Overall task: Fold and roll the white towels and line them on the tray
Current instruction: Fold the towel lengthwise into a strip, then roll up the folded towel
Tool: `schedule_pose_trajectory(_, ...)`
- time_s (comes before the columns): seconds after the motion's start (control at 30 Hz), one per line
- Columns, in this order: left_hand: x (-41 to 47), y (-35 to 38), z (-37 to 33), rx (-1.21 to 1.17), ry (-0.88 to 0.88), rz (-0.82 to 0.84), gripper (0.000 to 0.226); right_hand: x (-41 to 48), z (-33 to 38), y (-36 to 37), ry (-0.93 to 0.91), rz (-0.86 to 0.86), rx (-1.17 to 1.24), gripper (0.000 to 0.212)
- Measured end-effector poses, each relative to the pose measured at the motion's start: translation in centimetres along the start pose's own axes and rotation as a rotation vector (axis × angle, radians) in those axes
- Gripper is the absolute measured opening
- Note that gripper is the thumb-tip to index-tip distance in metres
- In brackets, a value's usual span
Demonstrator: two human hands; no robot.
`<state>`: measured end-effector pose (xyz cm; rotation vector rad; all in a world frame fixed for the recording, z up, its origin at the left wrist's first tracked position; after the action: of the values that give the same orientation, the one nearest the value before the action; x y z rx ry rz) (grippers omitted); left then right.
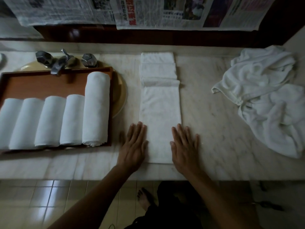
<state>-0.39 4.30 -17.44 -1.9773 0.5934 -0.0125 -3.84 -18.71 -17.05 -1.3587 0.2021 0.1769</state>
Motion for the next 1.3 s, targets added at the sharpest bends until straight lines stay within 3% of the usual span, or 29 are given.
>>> schedule_pose_trajectory(0.13, -2.5, 0.0, 1.2, -0.005, -0.051, -0.093, 0.060, -1.9, -0.5, -0.1, 0.012, -0.036, 0.079, 0.062)
schedule_pose_trajectory(0.23, -5.6, -0.2, -0.6, -0.060, -0.073, -0.137, 0.057, -4.5, 0.0, -0.4, -0.133, -0.075, 0.148, 0.057)
schedule_pose_trajectory(0.4, -9.8, 2.7, -1.1, 0.086, 0.255, 0.040, 0.049, -8.9, 0.2, 2.6, -0.382, 0.012, 0.016, 0.058)
schedule_pose_trajectory(0.53, -10.4, 2.0, -0.6, 0.109, 0.316, 0.093, 0.049, -9.7, -1.0, 3.0, -0.468, -0.035, 0.035, 0.055)
schedule_pose_trajectory(0.7, -11.5, 0.9, -1.1, 0.132, 0.365, 0.114, 0.056, -10.6, -2.0, 2.9, -0.519, -0.191, 0.112, 0.035)
schedule_pose_trajectory(0.87, -11.7, 0.5, -1.6, 0.148, 0.381, 0.056, 0.040, -10.7, -2.1, 1.7, -0.542, -0.223, 0.109, 0.024)
schedule_pose_trajectory(1.07, -11.4, -0.5, -2.0, 0.097, 0.230, 0.053, 0.037, -10.2, -2.7, 0.3, -0.442, -0.103, 0.232, 0.017)
schedule_pose_trajectory(1.2, -10.6, -1.7, -2.5, -0.195, 0.018, 0.029, 0.015, -9.3, -2.9, -1.7, -0.259, 0.066, 0.386, 0.015)
schedule_pose_trajectory(1.3, -9.9, -2.1, -2.6, -0.297, -0.092, 0.028, 0.011, -9.0, -3.2, -2.4, -0.145, 0.135, 0.429, 0.014)
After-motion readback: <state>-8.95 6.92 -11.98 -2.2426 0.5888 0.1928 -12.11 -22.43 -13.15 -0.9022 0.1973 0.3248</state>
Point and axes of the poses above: each hand's wrist, its own x-axis towards the middle knuckle, its own y-axis out of the palm, z = x × y, the point moved 1 cm from there along x, towards the middle knuckle, and after that the axes turned 12 degrees about z, right-handed, at the moved point
